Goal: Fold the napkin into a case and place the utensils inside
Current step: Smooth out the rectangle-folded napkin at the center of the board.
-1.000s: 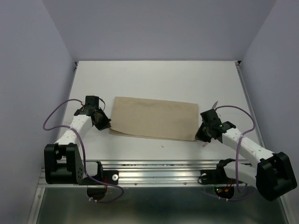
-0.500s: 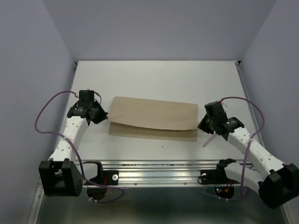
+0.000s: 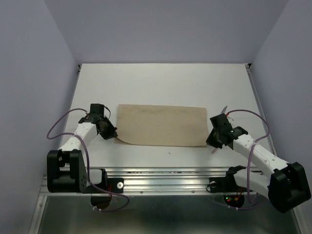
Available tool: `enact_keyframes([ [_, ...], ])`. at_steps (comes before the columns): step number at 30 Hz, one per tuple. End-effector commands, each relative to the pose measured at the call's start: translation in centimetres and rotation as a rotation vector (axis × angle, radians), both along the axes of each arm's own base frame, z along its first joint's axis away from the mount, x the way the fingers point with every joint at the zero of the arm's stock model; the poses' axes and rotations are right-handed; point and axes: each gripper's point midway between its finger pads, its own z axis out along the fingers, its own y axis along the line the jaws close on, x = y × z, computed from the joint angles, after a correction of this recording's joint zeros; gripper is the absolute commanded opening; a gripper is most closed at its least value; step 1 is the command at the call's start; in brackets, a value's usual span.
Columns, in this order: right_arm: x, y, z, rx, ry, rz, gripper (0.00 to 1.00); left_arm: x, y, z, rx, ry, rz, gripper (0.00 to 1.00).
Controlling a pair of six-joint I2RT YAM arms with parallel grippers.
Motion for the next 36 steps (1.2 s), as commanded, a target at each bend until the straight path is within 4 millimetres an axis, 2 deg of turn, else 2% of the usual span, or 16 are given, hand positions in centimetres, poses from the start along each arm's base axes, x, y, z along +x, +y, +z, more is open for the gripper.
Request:
enact_keyframes([
  [1, 1.2, -0.2, 0.2, -0.01, -0.052, -0.019, 0.02, 1.1, 0.0, 0.2, -0.008, -0.041, 0.012, 0.0],
  [7, 1.3, -0.1, 0.0, -0.008, -0.049, -0.018, 0.04, 0.8, 0.3, 0.7, 0.004, -0.052, 0.023, 0.0],
  [8, 1.3, -0.2, 0.0, -0.009, -0.05, -0.018, 0.08, 0.6, 0.3, 0.7, 0.005, -0.048, 0.025, 0.0],
  [9, 1.4, -0.1, 0.1, -0.008, -0.053, -0.017, 0.22, 0.5, 0.2, 0.8, -0.002, -0.051, 0.023, 0.03],
  [10, 1.5, -0.2, 0.2, -0.015, -0.057, -0.013, 0.33, 0.6, 0.1, 1.2, -0.007, -0.062, 0.021, 0.09],
  [11, 1.8, -0.2, 0.6, -0.019, -0.066, -0.013, 0.54, 0.5, 0.1, 1.6, -0.003, -0.06, 0.023, 0.32],
  [13, 2.0, -0.7, 1.2, -0.047, -0.074, -0.016, 0.64, 0.9, 0.4, 2.8, 0.011, -0.09, 0.024, 0.57],
  [14, 2.7, -0.6, 2.1, -0.05, -0.097, -0.018, 0.71, 0.7, 0.9, 3.1, 0.037, -0.084, 0.03, 0.79],
  [17, 3.5, -1.0, 3.5, -0.071, -0.129, -0.032, 0.73, 1.9, 1.9, 5.8, 0.092, -0.144, 0.052, 0.95],
  [19, 5.1, -0.3, 5.3, -0.048, -0.193, -0.019, 0.73, 2.9, 2.5, 7.3, 0.126, -0.192, 0.063, 0.93],
  [22, 7.6, 1.2, 7.3, -0.005, -0.26, 0.006, 0.69, 5.6, 1.5, 10.0, 0.083, -0.304, 0.021, 0.73],
  [25, 9.9, 2.6, 7.3, 0.008, -0.257, 0.038, 0.48, 8.1, -0.5, 10.8, 0.025, -0.347, -0.052, 0.46],
  [26, 10.8, 3.6, 7.2, 0.031, -0.246, 0.061, 0.34, 9.2, -1.1, 10.7, 0.022, -0.347, -0.074, 0.33],
  [28, 12.3, 5.3, 7.6, 0.084, -0.267, 0.101, 0.25, 10.0, -3.2, 9.4, 0.006, -0.312, -0.133, 0.21],
  [32, 15.7, 9.2, 8.8, 0.201, -0.295, 0.186, 0.21, 12.5, -6.9, 8.7, -0.056, -0.319, -0.207, 0.18],
  [36, 18.0, 12.8, 8.0, 0.296, -0.269, 0.252, 0.21, 14.6, -9.4, 7.6, -0.112, -0.318, -0.241, 0.18],
])
